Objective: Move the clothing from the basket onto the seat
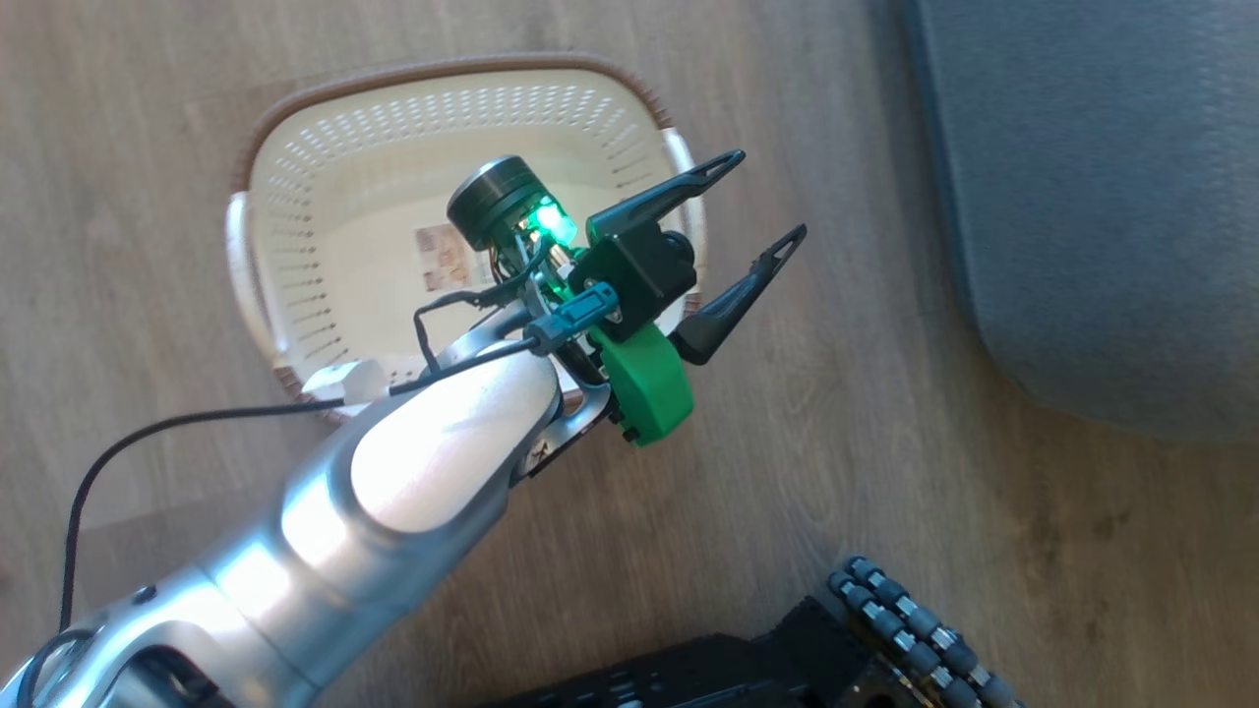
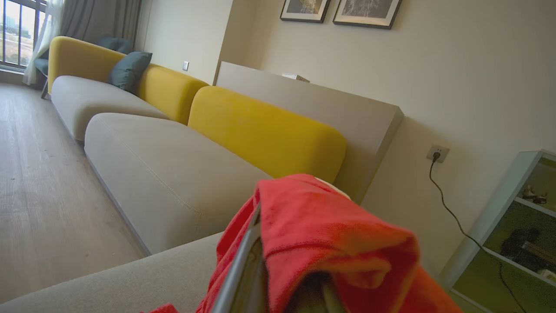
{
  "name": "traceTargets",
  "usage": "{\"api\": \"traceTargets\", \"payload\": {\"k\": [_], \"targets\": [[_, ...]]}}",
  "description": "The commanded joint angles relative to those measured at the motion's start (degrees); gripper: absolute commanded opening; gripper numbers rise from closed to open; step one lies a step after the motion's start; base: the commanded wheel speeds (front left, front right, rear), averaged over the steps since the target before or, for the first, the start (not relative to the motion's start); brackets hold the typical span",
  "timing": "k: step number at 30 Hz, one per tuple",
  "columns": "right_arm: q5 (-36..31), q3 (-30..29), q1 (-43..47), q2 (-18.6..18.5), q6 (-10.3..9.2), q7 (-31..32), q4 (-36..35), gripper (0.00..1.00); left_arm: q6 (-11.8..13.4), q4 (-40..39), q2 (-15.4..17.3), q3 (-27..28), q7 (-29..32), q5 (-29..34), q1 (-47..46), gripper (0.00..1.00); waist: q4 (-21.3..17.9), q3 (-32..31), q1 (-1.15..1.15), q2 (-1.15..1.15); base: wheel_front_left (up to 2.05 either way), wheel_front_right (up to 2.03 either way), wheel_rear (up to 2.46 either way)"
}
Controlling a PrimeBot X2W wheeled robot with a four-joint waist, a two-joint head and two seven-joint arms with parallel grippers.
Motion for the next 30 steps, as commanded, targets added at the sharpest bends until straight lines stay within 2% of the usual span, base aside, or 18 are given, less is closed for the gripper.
{"api": "traceTargets", "payload": {"k": [1,4,9,10,11,12,13,15,24,30], "targets": [[-0.71,-0.51,0.14,-1.27,0.4,0.14,-0.12,0.0,0.83,-2.28,0.3,1.3,-0.75,-0.11,0.62,1.0,2.29,1.0,-0.01,0.0,0.0,0.0,0.0],[-0.98,-0.42,0.89,0.94,0.4,-0.2,2.89,0.0,1.14,-2.32,0.84,1.42,-1.06,-0.22,1.16,1.0,3.41,1.32,-0.01,0.0,0.0,0.0,0.0],[-0.37,-0.38,4.37,2.31,0.4,-1.53,8.62,0.0,1.51,-2.72,0.66,1.97,-1.63,-0.3,0.67,1.0,5.08,1.05,-0.01,0.0,0.0,0.0,0.0],[-0.06,-0.16,5.22,2.28,0.4,-1.82,9.45,0.06,1.65,-2.79,0.57,2.16,-1.77,-0.33,0.64,1.0,5.25,0.99,-0.01,0.0,0.0,0.0,0.0],[-0.06,-0.16,5.22,2.28,0.4,-1.82,9.45,0.06,1.65,-2.79,0.57,2.16,-1.77,-0.33,0.64,1.0,5.25,0.99,-0.01,0.0,0.0,0.0,0.0],[0.47,0.18,6.05,2.38,0.4,-2.07,10.16,0.3,1.71,-2.78,0.48,2.24,-1.88,-0.36,0.68,1.0,5.39,0.91,-0.01,0.0,0.0,0.0,0.0],[0.97,0.75,6.93,2.49,0.4,-2.25,10.75,0.46,1.74,-2.7,0.39,2.31,-1.99,-0.42,0.77,1.0,5.46,0.81,-0.01,0.0,0.0,0.0,0.0],[2.55,1.58,8.55,2.94,0.4,-2.45,11.55,1.0,1.82,-2.48,0.22,2.41,-2.17,-0.52,1.07,1.0,5.38,0.57,-0.01,0.0,0.0,0.0,0.0],[10.55,5.18,21.53,5.58,0.4,-2.52,3.41,1.0,1.43,-1.5,-0.42,2.08,-2.56,-0.57,1.27,1.0,4.73,-2.55,-0.01,0.0,0.0,0.0,0.0],[12.44,8.27,30.24,8.93,0.4,-2.53,-4.19,1.0,1.72,-0.6,-0.55,3.51,-2.72,-1.36,2.65,1.0,4.39,-5.57,-0.01,0.0,0.0,0.0,0.0]]}}
